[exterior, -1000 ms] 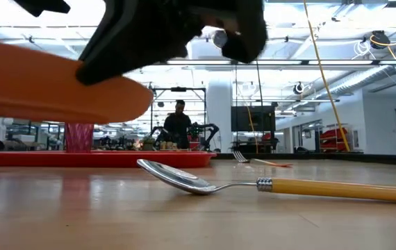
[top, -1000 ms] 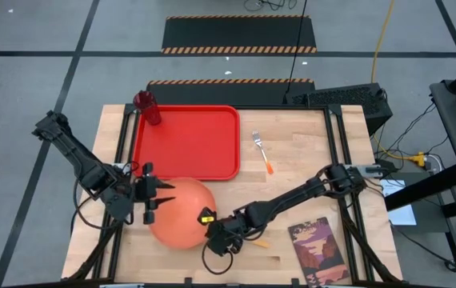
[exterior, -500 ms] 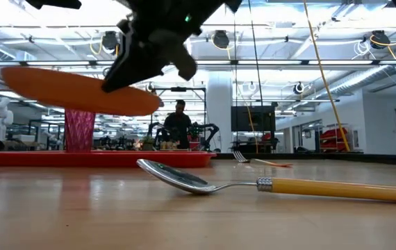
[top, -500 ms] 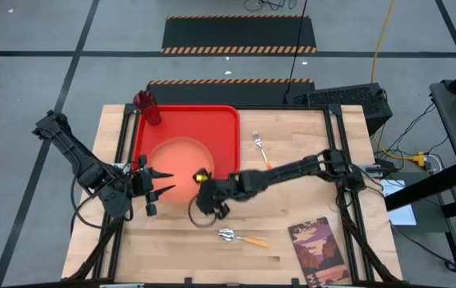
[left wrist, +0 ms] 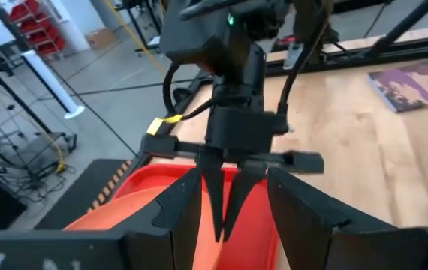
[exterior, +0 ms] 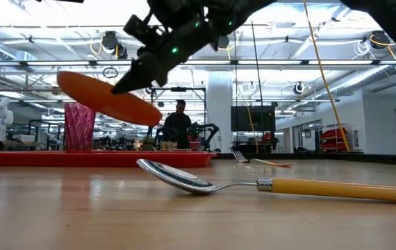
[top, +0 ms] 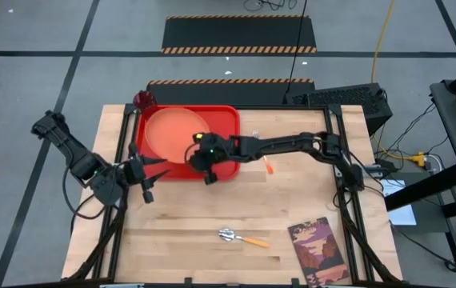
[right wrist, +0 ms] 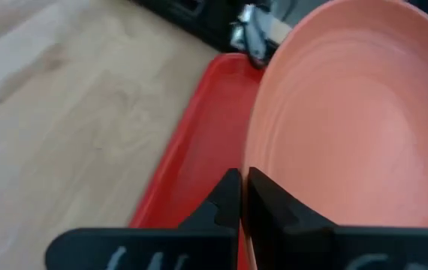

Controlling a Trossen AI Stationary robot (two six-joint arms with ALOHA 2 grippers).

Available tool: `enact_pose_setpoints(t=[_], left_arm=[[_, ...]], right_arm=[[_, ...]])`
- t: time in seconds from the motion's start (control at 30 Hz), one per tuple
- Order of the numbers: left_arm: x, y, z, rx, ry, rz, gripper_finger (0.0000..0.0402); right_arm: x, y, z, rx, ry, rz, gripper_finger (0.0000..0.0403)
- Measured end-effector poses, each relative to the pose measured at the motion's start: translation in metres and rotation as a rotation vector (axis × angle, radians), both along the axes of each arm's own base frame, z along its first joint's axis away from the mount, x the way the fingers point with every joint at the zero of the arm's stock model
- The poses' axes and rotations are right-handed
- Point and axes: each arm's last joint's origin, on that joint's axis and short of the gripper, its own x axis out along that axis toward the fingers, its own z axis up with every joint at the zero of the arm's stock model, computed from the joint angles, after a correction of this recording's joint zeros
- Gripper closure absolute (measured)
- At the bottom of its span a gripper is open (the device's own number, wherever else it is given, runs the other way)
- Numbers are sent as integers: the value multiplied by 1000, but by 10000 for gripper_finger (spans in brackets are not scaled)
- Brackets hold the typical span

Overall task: Pick and place plate/cup/fork/spoon on tray
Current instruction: Put the light orange plate on the orange tray to the bottom right of the red cup

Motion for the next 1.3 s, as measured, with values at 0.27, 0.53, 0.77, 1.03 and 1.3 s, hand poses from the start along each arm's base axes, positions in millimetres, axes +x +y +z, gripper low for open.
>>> enact_pose_setpoints(t=[0.27,0.53,0.77,1.03,1.3], left_arm=[[5,9,0,17,6,59,245],[11,16,4,10,-19,112,245],[15,20,7,5,-47,137,245],[16,21,8,-2,-54,148,245],[16,21,8,-4,-54,148,245]], right_arm=[[12,-9,-38,15,16,-34,403],[15,-20,-57,16,36,-54,403],[16,-19,-54,17,9,-41,403],[17,-21,-53,41,-2,-10,403],[19,-26,-71,61,19,-7,398]])
